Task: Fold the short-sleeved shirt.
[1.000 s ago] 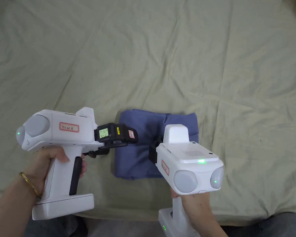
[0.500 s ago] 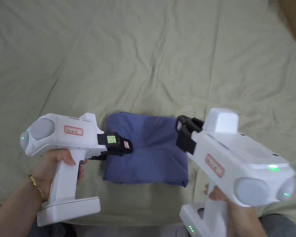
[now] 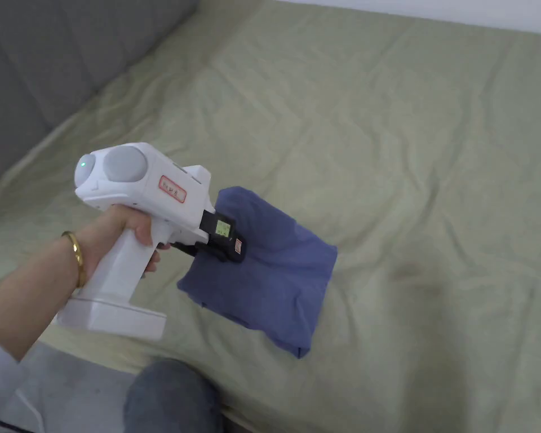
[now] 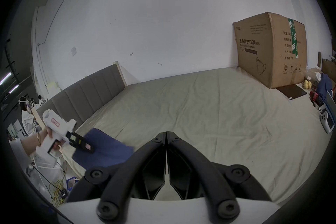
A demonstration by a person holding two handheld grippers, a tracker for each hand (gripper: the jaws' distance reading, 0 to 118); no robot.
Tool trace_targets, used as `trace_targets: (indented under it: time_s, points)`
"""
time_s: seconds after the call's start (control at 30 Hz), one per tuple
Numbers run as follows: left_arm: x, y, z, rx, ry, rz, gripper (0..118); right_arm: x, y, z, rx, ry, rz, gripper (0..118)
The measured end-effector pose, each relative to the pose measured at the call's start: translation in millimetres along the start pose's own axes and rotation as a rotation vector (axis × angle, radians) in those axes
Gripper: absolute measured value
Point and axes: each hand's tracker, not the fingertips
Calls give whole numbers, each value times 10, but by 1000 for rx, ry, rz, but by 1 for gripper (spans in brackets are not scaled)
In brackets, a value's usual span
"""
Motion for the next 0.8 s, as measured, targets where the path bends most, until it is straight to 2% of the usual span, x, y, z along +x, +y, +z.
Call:
trace_targets:
  time_s: [0.2, 0.4, 0.47, 0.5, 0.53, 0.57, 0.6, 0.73, 0.8]
  points:
    - [-990, 268, 411, -3, 262, 21, 17, -167, -48, -109, -30, 4, -1, 0]
    - [-1685, 536, 517, -31, 490, 49, 22, -124, -78, -180, -59, -21, 7, 0]
    - [-1867, 607, 492, -12, 595, 64, 50, -119, -72, -202, -65, -31, 9, 0]
    - [-1929, 632, 468, 13, 649, 66, 68, -116, -74, -206, -66, -36, 12, 0]
    - [-1982, 646, 457, 47, 736, 62, 93, -110, -73, -214, -69, -39, 13, 0]
    - [-2025, 655, 466, 86, 774, 57, 107, -101, -70, -223, -71, -41, 16, 0]
    - [-2028, 664, 483, 126, 783, 58, 113, -94, -67, -228, -73, -42, 19, 0]
    - [-1752, 720, 743, 397, 739, 100, 112, -38, -32, -196, -65, -50, 44, 0]
    - [-1450, 754, 970, 591, 726, 96, 110, -33, -16, -144, -53, -71, 78, 0]
